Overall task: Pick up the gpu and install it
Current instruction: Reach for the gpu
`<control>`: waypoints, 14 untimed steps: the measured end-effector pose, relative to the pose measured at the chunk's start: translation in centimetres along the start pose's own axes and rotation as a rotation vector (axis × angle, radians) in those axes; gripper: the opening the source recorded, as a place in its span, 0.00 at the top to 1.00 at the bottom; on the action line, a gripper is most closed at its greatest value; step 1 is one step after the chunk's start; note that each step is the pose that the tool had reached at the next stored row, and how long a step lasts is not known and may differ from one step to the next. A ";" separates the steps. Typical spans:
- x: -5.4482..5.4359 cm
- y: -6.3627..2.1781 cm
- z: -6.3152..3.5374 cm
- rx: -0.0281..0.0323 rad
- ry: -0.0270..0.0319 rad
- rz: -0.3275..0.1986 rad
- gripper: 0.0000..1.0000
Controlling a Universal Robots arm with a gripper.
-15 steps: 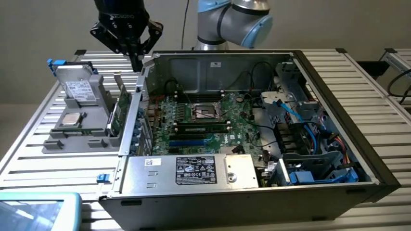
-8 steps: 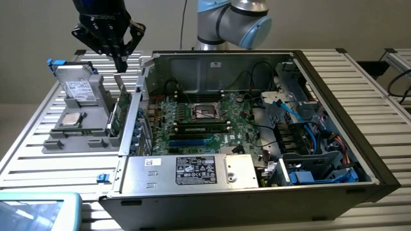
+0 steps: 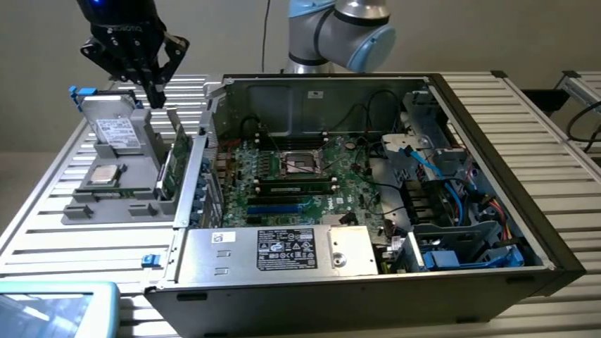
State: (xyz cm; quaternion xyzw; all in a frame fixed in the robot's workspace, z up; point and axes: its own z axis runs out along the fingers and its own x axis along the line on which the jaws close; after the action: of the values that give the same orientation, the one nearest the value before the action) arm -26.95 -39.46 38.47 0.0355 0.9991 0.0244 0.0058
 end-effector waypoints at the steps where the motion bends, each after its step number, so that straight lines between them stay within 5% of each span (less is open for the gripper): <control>1: 0.2 0.10 0.10 -0.0001 0.0000 0.000 0.88; 14: 1.5 1.85 1.46 0.0002 0.0035 0.000 0.88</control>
State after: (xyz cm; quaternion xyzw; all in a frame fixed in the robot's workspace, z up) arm -28.32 -37.43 37.09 0.0355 0.9991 0.0244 0.0041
